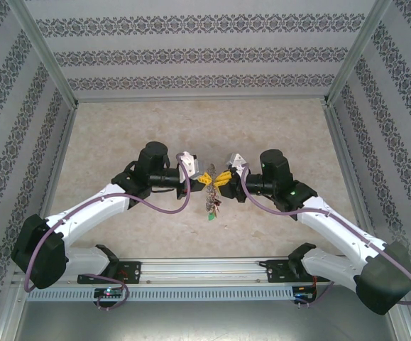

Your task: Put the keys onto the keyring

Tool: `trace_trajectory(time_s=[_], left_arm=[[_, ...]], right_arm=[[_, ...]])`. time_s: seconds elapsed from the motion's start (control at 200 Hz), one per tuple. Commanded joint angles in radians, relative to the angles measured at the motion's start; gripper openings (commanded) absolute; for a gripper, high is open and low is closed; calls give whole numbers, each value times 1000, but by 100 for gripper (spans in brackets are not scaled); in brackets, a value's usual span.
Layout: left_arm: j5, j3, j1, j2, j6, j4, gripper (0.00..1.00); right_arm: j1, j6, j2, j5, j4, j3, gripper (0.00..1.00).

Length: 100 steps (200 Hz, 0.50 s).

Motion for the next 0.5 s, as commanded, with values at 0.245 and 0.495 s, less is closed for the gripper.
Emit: trace_trajectory(time_s=[0.245,0.495], left_arm=[[51,37,-4,-29,0,55,0],[48,32,-4,-33,-5,65,0]], right_arm=[[-3,8,-2,-25,51,6,26],[-4,6,18,-45,38,14,14]])
